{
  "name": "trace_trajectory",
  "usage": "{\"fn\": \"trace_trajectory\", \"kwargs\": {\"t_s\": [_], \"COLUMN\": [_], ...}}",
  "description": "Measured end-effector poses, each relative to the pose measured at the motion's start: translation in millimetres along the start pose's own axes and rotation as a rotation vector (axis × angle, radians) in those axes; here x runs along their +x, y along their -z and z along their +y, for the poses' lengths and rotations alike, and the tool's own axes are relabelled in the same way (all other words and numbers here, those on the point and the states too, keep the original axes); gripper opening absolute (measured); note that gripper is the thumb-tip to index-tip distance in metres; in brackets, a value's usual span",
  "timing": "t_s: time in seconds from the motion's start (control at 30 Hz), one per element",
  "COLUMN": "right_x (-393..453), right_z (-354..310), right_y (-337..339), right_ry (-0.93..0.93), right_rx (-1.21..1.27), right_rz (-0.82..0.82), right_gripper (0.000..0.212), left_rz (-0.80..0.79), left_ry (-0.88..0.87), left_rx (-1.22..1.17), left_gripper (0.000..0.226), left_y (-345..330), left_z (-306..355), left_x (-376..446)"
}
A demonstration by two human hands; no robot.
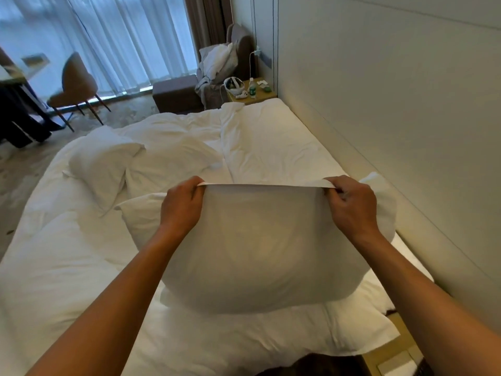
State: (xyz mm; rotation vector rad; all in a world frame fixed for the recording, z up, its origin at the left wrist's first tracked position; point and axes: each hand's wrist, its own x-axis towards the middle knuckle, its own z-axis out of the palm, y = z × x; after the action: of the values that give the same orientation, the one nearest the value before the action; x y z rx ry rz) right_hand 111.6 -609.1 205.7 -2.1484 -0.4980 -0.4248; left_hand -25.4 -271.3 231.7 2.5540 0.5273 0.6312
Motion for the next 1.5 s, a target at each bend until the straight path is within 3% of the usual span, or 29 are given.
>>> {"fn": "trace_trajectory", "kwargs": {"t_s": [0.1, 0.23, 0.43, 0.57, 0.7, 0.83, 1.03, 1.33, 1.5], "right_x": [-7, -46, -77, -65, -44, -26, -18, -34, -31], "right_z": [38, 104, 160, 162, 150, 142, 136, 131, 131], "right_y": [18, 26, 33, 30, 24, 13, -3, -16, -21], "right_ry": [-0.019, -0.158, -0.251, -0.192, -0.156, -0.134, -0.264, -0.329, -0.328], "right_rx": [-0.038, -0.151, -0.234, -0.216, -0.147, -0.236, -0.337, -0.365, -0.395], "right_rz": [-0.018, -0.168, -0.29, -0.305, -0.323, -0.358, -0.403, -0.377, -0.353], "right_gripper": [0.021, 0.02, 0.021, 0.02, 0.034, 0.035, 0.039, 0.024, 0.027], "left_rz": [-0.064, -0.27, -0.278, -0.337, -0.389, -0.462, -0.54, -0.596, -0.554], "left_ry": [0.049, 0.14, 0.136, 0.12, 0.102, 0.038, 0.04, 0.03, 0.041], "left_rx": [0.044, 0.097, 0.127, 0.13, 0.128, 0.093, 0.071, 0.172, 0.131], "left_gripper": [0.025, 0.024, 0.025, 0.025, 0.029, 0.026, 0.029, 0.033, 0.031], "left_y": [-37, -94, -118, -116, -119, -126, -141, -163, -164], "left_z": [26, 46, 60, 51, 34, 16, -4, -20, -22], "left_x": [-11, -49, -59, -55, -49, -38, -21, -2, 4]}}
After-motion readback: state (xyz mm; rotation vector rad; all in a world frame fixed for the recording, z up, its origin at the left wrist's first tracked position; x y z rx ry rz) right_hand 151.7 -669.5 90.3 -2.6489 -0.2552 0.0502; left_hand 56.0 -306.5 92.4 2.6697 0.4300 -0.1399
